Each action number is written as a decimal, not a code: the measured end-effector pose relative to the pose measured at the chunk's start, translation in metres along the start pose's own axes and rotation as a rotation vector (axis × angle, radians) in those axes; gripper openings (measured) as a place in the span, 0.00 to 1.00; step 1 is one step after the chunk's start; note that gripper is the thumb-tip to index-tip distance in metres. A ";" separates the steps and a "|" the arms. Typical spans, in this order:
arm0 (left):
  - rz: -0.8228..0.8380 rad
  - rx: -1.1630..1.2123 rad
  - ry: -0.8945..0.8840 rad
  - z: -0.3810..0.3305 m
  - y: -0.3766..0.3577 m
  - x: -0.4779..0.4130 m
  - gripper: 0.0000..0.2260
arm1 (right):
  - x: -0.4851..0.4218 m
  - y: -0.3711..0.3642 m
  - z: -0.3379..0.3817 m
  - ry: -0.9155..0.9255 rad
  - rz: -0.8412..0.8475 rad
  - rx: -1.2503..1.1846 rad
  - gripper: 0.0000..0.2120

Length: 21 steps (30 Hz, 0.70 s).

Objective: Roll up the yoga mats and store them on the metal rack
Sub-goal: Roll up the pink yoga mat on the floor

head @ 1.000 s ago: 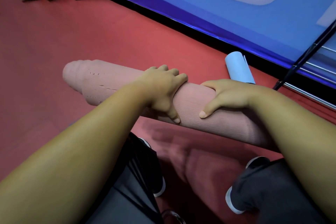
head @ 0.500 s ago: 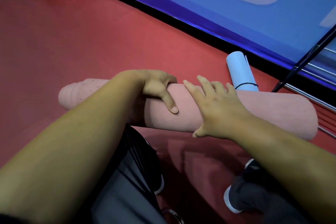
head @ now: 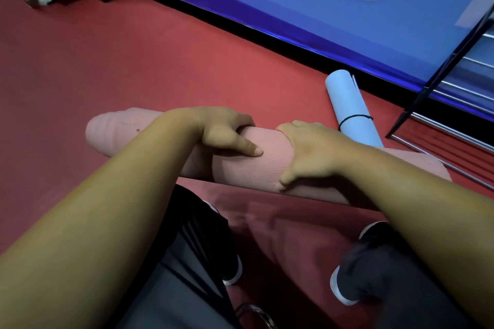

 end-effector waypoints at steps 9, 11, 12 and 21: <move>-0.383 -0.662 -0.028 -0.040 -0.025 0.019 0.68 | -0.001 0.019 -0.035 -0.014 0.117 -0.416 0.32; -0.462 -0.628 -0.081 -0.042 -0.022 0.018 0.62 | 0.000 0.019 -0.037 -0.018 0.136 -0.518 0.29; -0.481 -0.598 -0.103 -0.041 -0.021 0.017 0.59 | 0.000 0.019 -0.038 -0.018 0.140 -0.533 0.29; -0.359 -0.404 -0.084 -0.027 -0.008 0.003 0.50 | 0.002 0.023 -0.022 0.049 0.098 -0.219 0.41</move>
Point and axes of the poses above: each hand's wrist, its own x-axis away from the middle knuckle, its own y-axis out of the back of the hand, z = x × y, the point moved 3 cm from there along -x, towards the middle knuckle, and after that the axes turned 11 degrees about y, right-handed, at the moved point
